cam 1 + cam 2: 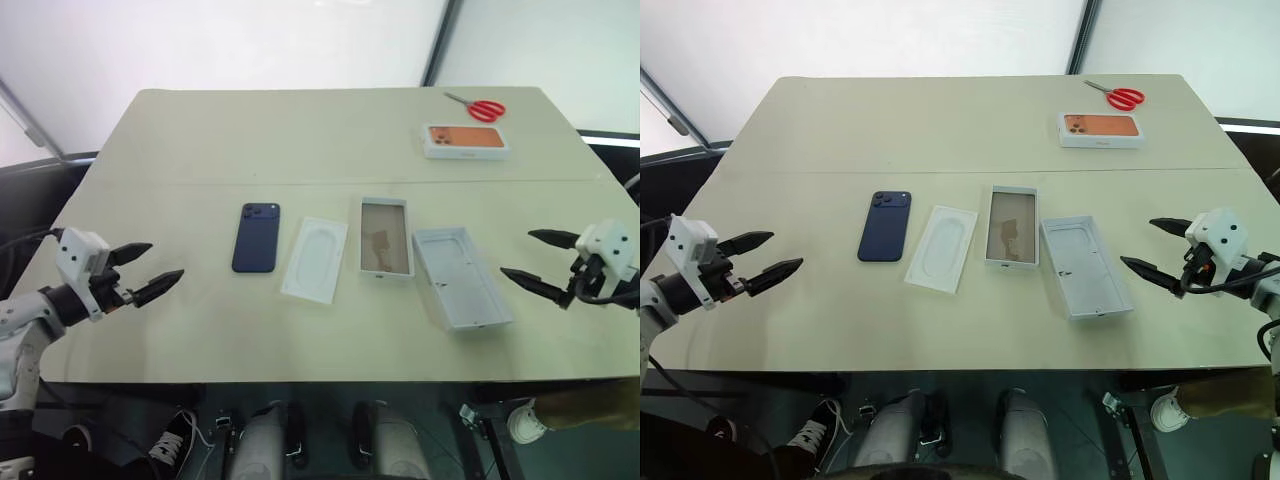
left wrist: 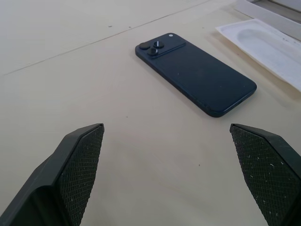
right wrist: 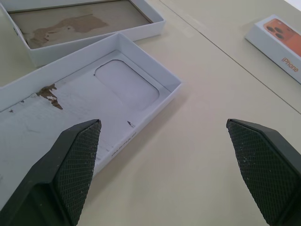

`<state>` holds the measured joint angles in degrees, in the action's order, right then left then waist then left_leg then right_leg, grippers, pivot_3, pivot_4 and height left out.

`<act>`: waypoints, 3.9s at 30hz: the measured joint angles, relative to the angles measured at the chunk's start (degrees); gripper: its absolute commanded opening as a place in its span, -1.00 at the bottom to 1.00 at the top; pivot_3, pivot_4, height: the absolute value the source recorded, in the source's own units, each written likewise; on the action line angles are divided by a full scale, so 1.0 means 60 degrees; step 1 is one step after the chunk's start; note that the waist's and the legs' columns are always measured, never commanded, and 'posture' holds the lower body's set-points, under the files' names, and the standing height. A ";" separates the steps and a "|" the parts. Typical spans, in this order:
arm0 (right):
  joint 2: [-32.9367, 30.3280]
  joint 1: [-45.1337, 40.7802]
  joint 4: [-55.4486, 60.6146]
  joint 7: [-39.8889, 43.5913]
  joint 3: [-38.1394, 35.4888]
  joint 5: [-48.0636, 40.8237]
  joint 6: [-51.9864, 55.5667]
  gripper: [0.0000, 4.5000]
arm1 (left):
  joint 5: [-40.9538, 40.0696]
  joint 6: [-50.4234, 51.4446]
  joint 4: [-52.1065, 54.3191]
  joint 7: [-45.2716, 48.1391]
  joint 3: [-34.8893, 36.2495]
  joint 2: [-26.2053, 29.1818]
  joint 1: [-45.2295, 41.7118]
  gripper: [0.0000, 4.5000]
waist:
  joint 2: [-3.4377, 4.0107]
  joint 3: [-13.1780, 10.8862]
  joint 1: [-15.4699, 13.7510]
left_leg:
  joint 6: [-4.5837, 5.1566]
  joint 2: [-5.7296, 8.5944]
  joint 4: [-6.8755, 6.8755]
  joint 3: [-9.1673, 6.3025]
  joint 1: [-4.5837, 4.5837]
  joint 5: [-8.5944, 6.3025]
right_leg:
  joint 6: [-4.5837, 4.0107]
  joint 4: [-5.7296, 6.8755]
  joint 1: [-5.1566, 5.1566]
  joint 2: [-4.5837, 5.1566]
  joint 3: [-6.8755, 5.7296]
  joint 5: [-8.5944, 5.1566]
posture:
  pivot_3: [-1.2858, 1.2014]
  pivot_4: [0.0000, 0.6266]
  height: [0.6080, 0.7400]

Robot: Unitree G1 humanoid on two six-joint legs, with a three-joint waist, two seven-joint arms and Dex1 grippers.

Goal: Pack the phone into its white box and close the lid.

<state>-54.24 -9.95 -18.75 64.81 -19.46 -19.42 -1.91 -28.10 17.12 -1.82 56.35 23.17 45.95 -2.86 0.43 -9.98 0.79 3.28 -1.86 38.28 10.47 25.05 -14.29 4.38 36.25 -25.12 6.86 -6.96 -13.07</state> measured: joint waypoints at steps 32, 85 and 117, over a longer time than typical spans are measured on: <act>0.1631 -0.1162 0.2678 -0.0331 0.2441 0.0141 0.0895 0.98 | -0.4135 0.7884 0.1713 -0.3772 -0.1865 -0.3138 -0.1876 1.00 | -0.0028 0.0004 -0.0025 | 0.0010 0.0008 0.0003 -0.0013 -0.0110 0.0000 | 0.0021 -0.0002 0.0120 -0.0006 0.0002 -0.0011 | 0.03 -0.52 0.96; 0.2408 -0.1633 0.2706 -0.0999 0.2880 0.0597 0.0706 0.98 | -0.3644 0.8801 -0.1480 -0.3079 -0.2646 -0.3427 -0.4636 1.00 | -0.0028 0.0016 -0.0076 | -0.0013 0.0017 -0.0001 -0.0027 -0.0109 -0.0019 | 0.0015 -0.0010 0.0122 0.0016 -0.0004 -0.0012 | 0.03 -0.52 0.96; 0.2430 -0.1779 0.2701 -0.1093 0.2979 0.0631 0.0646 1.00 | -0.2439 0.8879 -0.3321 -0.2851 -0.2575 -0.4329 -0.5769 -0.99 | -0.0013 0.0026 -0.0209 | -0.0012 0.0022 -0.0003 -0.0037 -0.0115 -0.0020 | -0.0015 -0.0013 0.0126 0.0030 -0.0009 -0.0025 | 0.03 -0.52 0.96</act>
<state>-39.65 -20.62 -2.54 58.25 -1.58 -15.64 1.96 -42.74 70.39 -21.75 39.24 7.73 19.98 -37.48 0.35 -9.82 -0.47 3.21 -1.72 38.27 10.25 24.36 -14.41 4.28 36.17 -24.36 7.04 -7.01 -13.22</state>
